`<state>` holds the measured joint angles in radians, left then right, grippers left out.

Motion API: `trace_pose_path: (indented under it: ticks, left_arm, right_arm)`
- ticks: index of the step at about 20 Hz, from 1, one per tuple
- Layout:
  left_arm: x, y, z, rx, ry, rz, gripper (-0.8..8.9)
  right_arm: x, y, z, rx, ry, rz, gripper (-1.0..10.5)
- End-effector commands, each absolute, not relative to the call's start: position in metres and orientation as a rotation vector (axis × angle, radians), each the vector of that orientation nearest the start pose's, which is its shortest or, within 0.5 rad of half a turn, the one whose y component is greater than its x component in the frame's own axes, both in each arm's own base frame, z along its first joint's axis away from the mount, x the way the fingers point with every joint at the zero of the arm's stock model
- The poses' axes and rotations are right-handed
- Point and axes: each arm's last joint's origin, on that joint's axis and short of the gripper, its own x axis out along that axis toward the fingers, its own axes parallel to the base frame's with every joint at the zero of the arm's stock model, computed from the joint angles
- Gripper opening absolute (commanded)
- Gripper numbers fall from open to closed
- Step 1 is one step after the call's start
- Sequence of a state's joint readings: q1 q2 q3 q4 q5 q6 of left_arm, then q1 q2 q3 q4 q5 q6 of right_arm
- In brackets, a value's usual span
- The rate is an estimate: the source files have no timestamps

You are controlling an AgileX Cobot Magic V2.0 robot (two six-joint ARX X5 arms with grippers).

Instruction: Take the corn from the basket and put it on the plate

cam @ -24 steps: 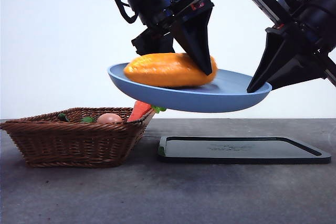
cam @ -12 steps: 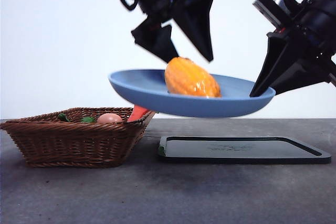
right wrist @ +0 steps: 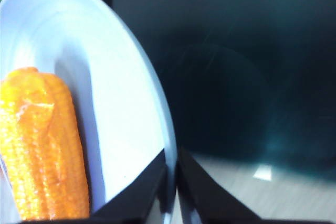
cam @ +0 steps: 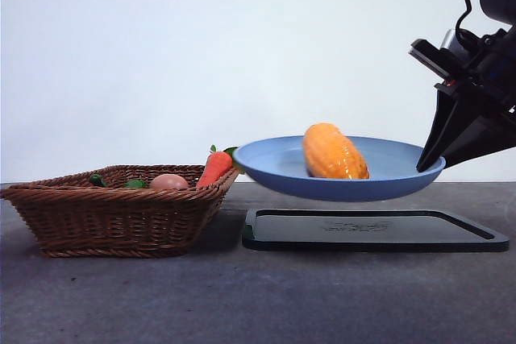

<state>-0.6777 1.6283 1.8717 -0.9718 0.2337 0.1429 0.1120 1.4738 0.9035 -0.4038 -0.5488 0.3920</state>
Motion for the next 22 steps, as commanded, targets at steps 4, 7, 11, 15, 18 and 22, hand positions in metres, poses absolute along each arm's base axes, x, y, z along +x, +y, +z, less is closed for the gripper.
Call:
trace_pose_path:
  ticks: [4,7,11,15,18,22]
  left_arm:
    - [0.242,-0.199,0.441,0.276,0.623,-0.91,3.55]
    - [0.238,-0.196,0.443,0.277,0.624,-0.911,3.55]
    - [0.237,-0.195,0.442,0.278,0.646,-0.91,3.52]
    - [0.237,-0.195,0.442,0.279,0.651,-0.909,3.52]
    - [0.237,-0.195,0.442,0.279,0.651,-0.909,3.52]
    - [0.237,-0.195,0.441,0.28,0.651,-0.909,3.52]
  right_arm:
    - [0.331,0.04,0.199,0.548,1.077,0.402,0.0]
    - [0.35,0.039,0.181,0.544,1.119,0.389,0.0]
    - [0.356,0.039,0.158,0.524,1.171,0.376,0.0]
    - [0.356,0.038,0.155,0.489,1.177,0.359,0.0]
    - [0.355,0.038,0.155,0.491,1.188,0.357,1.3]
    - [0.353,0.037,0.166,0.487,1.155,0.361,2.1]
